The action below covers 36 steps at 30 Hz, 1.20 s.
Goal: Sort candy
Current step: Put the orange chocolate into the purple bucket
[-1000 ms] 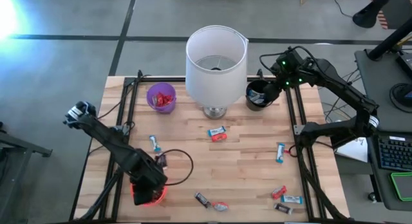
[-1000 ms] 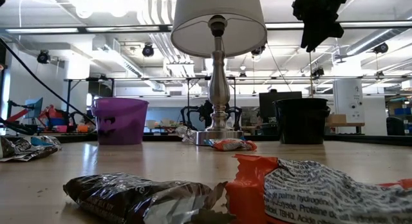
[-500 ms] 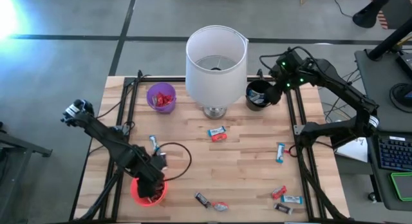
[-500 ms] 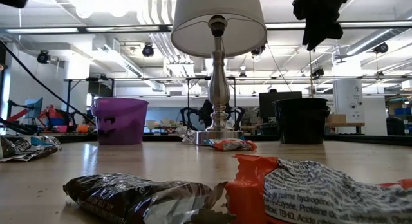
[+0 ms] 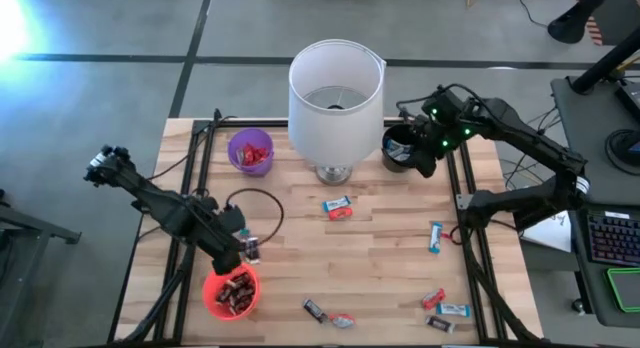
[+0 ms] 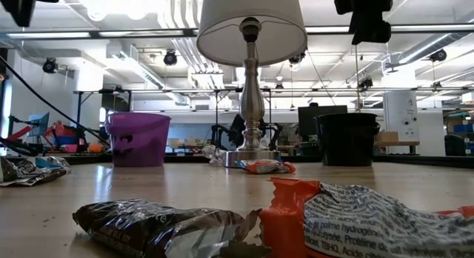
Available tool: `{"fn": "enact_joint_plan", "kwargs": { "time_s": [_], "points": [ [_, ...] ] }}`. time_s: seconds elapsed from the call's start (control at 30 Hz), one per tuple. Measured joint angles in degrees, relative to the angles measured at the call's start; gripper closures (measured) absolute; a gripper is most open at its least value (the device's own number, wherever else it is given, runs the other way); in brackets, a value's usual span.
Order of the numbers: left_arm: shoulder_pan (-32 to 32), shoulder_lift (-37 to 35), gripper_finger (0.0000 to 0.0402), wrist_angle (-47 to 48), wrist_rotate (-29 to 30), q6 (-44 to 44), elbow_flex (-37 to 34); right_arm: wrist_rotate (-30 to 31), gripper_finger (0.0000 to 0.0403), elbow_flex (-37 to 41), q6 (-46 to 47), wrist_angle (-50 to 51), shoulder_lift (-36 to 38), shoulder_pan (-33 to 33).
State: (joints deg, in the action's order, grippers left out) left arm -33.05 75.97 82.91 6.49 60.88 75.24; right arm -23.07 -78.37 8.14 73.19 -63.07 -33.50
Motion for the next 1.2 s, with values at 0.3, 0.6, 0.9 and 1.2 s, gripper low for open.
{"fn": "enact_joint_plan", "kwargs": {
  "time_s": [0.3,0.6,0.9,1.2],
  "points": [
    [1.7,-5.9,0.0271,4.6,10.2,2.6,-2.2,0.4,0.0266,0.0,8.0,-3.0,0.0,10.8],
    [9.5,-10.5,0.0271,6.8,13.6,10.5,-11.7,6.4,0.0266,0.0,7.9,-8.1,0.0,18.4],
    [11.4,-13.7,0.0268,5.1,15.0,10.2,-11.1,8.1,0.0266,0.3,4.7,-9.5,-2.3,24.7],
    [11.4,-14.1,0.0268,4.9,15.5,4.2,-9.2,8.1,0.0266,0.3,0.5,-15.3,-12.0,27.7]
  ]
}}
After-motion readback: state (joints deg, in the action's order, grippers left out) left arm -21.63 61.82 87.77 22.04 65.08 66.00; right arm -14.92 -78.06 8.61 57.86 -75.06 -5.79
